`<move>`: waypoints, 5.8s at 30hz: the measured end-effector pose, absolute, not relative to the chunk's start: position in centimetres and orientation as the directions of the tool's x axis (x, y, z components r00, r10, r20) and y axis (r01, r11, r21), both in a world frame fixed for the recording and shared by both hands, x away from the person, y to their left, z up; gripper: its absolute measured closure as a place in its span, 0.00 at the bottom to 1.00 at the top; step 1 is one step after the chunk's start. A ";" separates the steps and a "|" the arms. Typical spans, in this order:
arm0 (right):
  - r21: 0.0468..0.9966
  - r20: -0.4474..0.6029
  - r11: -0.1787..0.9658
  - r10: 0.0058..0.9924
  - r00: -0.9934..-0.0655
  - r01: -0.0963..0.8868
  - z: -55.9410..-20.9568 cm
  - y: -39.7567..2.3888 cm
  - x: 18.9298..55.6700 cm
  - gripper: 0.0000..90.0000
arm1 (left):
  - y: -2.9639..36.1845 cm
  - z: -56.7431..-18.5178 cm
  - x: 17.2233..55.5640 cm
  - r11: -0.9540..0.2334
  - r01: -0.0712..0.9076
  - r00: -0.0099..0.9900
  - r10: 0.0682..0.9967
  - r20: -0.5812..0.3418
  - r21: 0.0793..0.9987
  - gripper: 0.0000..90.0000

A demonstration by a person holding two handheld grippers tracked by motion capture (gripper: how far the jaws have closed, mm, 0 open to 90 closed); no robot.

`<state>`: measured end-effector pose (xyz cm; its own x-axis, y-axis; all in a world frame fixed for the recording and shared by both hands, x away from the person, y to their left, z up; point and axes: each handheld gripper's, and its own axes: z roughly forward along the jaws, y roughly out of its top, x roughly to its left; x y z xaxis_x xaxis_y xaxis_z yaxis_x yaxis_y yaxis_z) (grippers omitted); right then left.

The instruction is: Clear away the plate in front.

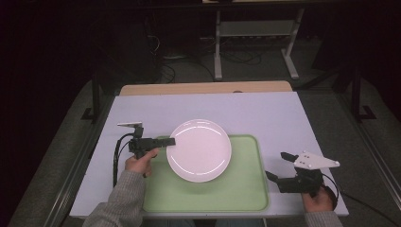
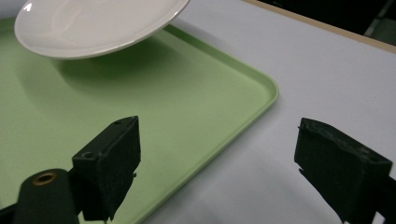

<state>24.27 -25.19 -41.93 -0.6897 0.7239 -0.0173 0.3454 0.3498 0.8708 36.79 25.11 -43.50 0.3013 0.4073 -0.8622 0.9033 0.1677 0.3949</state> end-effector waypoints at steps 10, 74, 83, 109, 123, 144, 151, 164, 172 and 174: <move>0.872 -0.017 0.350 0.722 -0.692 0.343 -41.9 -25.2 24.3 0.15 | 24.4 -43.8 36.3 0.111 0.915 0.305 0.439 -0.845 0.388 0.96; 0.868 -0.031 0.368 0.710 -0.703 0.333 -41.8 -24.8 24.3 0.15 | 23.2 -45.0 35.2 -0.022 0.961 0.227 0.628 -0.744 0.275 0.91; 0.867 -0.030 0.369 0.710 -0.703 0.336 -41.9 -24.7 24.3 0.15 | 23.4 -45.4 35.0 -0.022 0.964 0.218 0.631 -0.744 0.264 0.90; 0.859 -0.028 0.373 0.718 -0.695 0.350 -42.1 -24.8 24.4 0.15 | 23.7 -43.1 33.7 -0.114 0.906 0.365 0.701 -0.613 0.408 0.78; 0.859 -0.027 0.369 0.724 -0.689 0.354 -42.1 -25.0 24.5 0.15 | 23.8 -39.7 32.7 -0.161 0.797 0.508 0.701 -0.501 0.582 0.73; 0.861 -0.019 0.354 0.740 -0.673 0.366 -42.1 -25.6 24.7 0.15 | 25.0 -35.5 29.8 -0.280 0.512 0.679 0.711 -0.183 0.812 0.36; 0.862 -0.014 0.347 0.745 -0.667 0.369 -42.1 -25.8 24.8 0.15 | 26.0 -35.1 28.7 -0.311 0.434 0.701 0.706 -0.100 0.845 0.27; 0.861 -0.013 0.344 0.751 -0.660 0.375 -42.2 -26.2 24.8 0.15 | 27.3 -35.5 26.7 -0.351 0.370 0.721 0.693 -0.027 0.860 0.23; 0.861 -0.009 0.336 0.760 -0.649 0.382 -42.2 -26.5 24.8 0.15 | 27.8 -36.2 25.6 -0.367 0.337 0.711 0.703 0.021 0.867 0.21; 0.860 -0.009 0.336 0.763 -0.647 0.384 -42.3 -26.7 24.8 0.15 | 28.0 -36.7 25.2 -0.376 0.332 0.714 0.699 0.030 0.865 0.22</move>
